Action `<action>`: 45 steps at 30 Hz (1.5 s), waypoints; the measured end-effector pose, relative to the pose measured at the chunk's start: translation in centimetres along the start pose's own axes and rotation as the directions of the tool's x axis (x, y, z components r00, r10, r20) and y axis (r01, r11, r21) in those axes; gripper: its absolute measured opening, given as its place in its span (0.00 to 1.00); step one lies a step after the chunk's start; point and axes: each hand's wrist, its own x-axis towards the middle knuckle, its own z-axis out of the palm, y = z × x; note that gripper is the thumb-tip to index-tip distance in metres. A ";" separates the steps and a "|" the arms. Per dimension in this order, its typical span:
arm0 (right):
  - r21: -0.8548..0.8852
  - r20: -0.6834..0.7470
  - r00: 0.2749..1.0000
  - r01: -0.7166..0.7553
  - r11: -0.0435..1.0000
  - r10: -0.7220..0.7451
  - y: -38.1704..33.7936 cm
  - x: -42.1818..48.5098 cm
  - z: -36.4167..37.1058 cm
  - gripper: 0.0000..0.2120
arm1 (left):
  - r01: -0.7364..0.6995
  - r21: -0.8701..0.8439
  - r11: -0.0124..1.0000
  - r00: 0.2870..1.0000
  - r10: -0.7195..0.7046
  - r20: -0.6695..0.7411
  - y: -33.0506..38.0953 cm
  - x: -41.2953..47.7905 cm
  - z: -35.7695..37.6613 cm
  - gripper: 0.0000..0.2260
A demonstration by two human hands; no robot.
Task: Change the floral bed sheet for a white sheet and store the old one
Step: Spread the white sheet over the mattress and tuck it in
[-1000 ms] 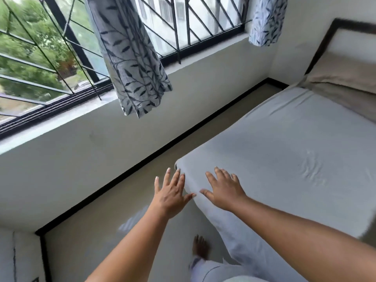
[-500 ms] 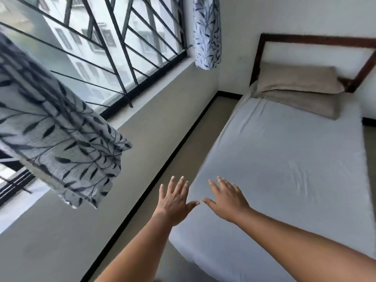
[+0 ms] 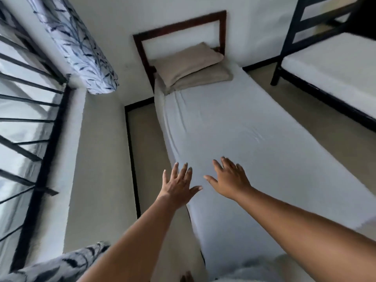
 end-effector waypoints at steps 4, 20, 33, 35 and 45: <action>0.035 -0.044 0.997 -0.065 0.997 0.066 -2.2 -1.6 -0.2 0.38 | -0.071 -0.012 0.997 0.997 0.071 0.027 -2.2 0.0 -0.6 0.40; 0.060 -0.090 0.988 -0.119 0.991 0.124 -5.5 1.1 -0.7 0.54 | -0.143 -0.012 0.990 0.988 0.144 0.051 -5.2 5.5 -2.5 0.42; 0.050 -0.030 0.973 -0.225 0.973 0.227 -16.8 24.0 -3.8 0.57 | -0.150 -0.020 0.988 0.985 0.151 0.083 -24.3 23.4 -7.5 0.40; 0.068 -0.034 0.975 -0.217 0.974 0.220 -18.7 27.5 -5.0 0.58 | -0.139 -0.025 0.990 0.987 0.141 0.078 -27.1 26.1 -9.0 0.40; 0.085 -0.057 0.977 -0.201 0.976 0.206 -20.6 40.9 -7.8 0.58 | -0.144 -0.034 0.989 0.987 0.146 0.069 -32.9 37.2 -14.0 0.39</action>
